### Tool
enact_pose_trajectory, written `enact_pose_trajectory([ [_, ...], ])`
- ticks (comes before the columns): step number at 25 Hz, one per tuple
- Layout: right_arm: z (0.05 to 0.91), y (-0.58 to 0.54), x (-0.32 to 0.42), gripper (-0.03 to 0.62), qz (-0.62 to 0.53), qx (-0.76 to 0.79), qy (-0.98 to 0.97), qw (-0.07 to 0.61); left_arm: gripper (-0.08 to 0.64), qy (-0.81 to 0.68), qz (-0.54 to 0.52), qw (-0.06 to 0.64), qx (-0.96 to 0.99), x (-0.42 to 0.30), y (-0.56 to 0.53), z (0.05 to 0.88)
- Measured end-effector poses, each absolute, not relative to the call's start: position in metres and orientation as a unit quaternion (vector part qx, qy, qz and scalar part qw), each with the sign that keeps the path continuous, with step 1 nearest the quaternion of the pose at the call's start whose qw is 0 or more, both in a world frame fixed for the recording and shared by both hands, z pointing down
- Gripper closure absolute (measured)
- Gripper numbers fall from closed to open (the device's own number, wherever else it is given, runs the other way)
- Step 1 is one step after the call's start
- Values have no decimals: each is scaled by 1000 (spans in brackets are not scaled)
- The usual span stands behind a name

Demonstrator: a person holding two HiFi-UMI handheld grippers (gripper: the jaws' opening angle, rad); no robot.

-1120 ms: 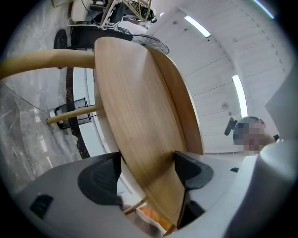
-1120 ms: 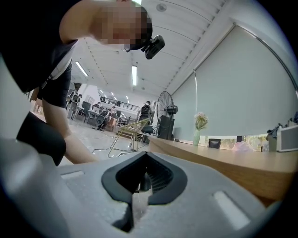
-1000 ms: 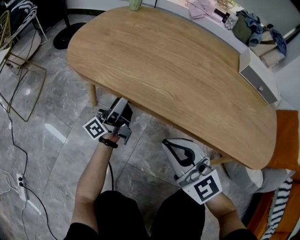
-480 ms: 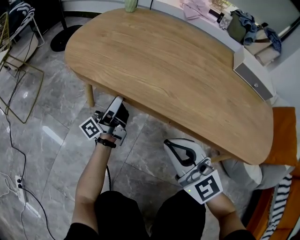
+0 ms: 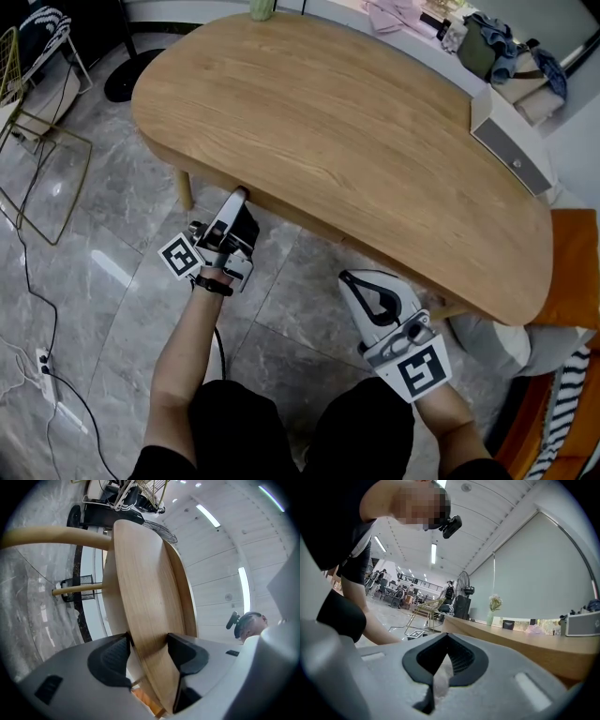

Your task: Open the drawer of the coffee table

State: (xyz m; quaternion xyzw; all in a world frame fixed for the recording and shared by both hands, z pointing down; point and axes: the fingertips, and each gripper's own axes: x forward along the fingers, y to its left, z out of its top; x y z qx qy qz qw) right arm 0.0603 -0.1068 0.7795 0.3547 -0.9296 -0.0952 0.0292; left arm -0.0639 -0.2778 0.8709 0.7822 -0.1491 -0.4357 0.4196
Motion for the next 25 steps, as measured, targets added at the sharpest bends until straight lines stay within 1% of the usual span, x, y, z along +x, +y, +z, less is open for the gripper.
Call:
enact_pose_trajectory([
  [10,778,-110,65,588,-94,358,-928,26,345,-139,-433,414,789,-72,-259,870],
  [18,777,-104,60,588,-88,363,-928,17,344,-144,-426,420,788,-87,-228,873],
  [25,778,-103,70,588,-82,382,-920,20,342,-145,-426,417,790,-96,-214,872],
])
